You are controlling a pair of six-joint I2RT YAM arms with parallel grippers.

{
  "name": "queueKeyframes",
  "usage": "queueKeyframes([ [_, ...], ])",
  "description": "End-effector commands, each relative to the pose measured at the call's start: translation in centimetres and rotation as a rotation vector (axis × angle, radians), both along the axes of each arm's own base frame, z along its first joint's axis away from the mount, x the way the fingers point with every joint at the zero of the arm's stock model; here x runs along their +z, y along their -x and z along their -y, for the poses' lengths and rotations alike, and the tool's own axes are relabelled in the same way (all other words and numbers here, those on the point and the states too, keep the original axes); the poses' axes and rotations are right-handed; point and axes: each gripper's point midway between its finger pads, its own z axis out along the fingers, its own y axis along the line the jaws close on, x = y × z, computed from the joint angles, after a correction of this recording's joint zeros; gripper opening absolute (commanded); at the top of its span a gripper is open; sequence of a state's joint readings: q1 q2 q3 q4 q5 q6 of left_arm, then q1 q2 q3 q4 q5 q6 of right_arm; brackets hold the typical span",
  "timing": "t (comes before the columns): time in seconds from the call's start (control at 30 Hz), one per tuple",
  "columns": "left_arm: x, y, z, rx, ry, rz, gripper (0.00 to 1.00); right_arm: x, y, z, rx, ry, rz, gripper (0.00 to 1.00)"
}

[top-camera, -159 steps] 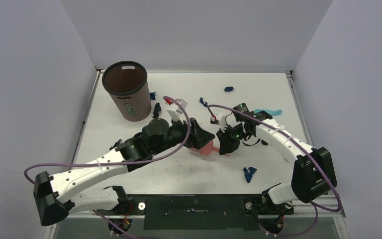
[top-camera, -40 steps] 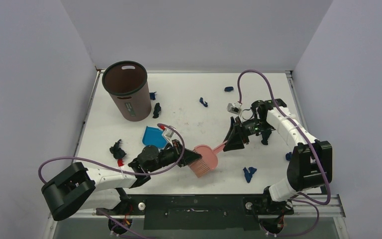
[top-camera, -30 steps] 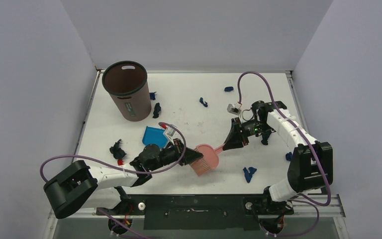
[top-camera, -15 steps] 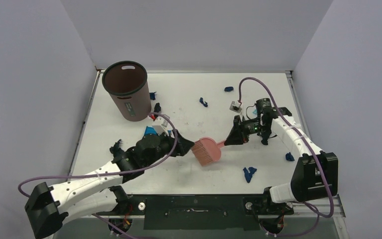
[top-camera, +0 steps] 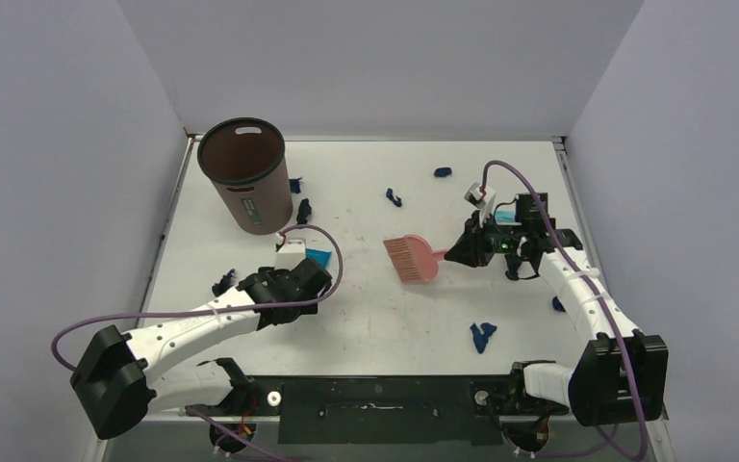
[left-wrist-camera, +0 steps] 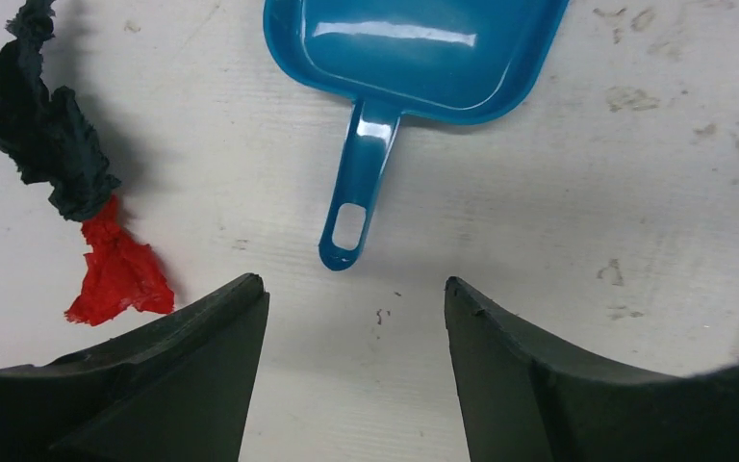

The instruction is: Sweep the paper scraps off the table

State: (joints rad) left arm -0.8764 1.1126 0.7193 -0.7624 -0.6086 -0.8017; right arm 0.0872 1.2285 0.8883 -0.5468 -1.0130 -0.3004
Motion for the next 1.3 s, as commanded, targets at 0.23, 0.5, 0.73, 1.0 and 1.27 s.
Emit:
queueKeyframes([
  [0.23,-0.4,-2.5,0.8,-0.024,0.114,0.015,0.65,2.0,0.3,-0.1,0.007,-0.028,0.122,0.05],
  [0.5,-1.7,-4.4,-0.7,0.077,0.098,-0.032,0.64,2.6,0.4,0.2,-0.005,-0.025,0.176,0.05],
  [0.73,-3.7,-4.4,0.6,0.059,0.188,-0.068,0.59,2.2,0.5,0.1,0.014,-0.036,0.164,0.06],
  [1.0,-5.0,-3.3,1.8,0.006,0.156,-0.075,0.43,2.0,0.6,0.1,0.019,-0.036,0.163,0.05],
  [1.27,-5.9,-2.7,1.6,0.023,0.071,-0.079,0.32,1.8,0.6,0.1,0.018,-0.033,0.158,0.06],
])
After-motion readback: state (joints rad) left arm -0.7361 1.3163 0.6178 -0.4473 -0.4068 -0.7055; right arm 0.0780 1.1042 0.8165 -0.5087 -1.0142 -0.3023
